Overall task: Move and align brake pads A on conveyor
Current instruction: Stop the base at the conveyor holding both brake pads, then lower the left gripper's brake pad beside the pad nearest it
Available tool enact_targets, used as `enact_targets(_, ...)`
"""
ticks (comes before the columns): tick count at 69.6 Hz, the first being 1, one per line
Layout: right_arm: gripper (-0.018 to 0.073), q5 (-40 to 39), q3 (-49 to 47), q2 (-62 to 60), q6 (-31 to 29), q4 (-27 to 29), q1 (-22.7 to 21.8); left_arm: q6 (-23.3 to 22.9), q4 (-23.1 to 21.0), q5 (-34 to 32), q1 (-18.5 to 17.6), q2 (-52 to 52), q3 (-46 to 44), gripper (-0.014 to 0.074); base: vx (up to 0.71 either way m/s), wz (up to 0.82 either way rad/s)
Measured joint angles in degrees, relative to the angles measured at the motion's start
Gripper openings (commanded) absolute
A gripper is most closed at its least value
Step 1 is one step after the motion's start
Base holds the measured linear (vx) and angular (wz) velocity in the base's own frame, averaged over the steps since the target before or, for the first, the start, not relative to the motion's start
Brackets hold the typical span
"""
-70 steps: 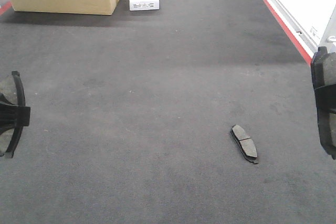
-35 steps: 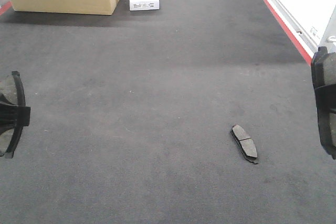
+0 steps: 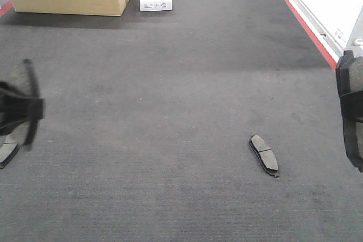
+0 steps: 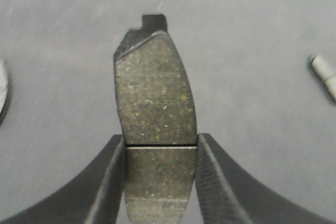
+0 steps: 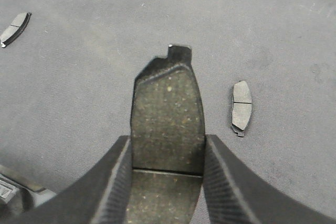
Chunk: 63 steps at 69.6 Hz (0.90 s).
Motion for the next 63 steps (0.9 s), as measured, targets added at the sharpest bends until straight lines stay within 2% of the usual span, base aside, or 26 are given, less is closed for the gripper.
enact_targets(22, -0.0003, 0.0, 0.0, 0.0, 0.0, 0.0, 0.0, -0.02, -0.16, -6.03, 0.89, 14.83, 0.0, -0.0006, 0.0, 0.0)
enact_targets(31, -0.0003, 0.0, 0.0, 0.0, 0.0, 0.0, 0.0, 0.04, -0.16, -8.41, 3.84, 21.78, -0.49, -0.0006, 0.0, 0.0)
enact_targets(48, -0.0003, 0.0, 0.0, 0.0, 0.0, 0.0, 0.0, 4.15, -0.46, -5.32, 10.64, 33.46, -6.97, -0.0006, 0.0, 0.0)
enact_targets(63, -0.0003, 0.0, 0.0, 0.0, 0.0, 0.0, 0.0, 11.78, -6.11, -0.99, 17.11, 42.16, -12.0, -0.0006, 0.0, 0.0)
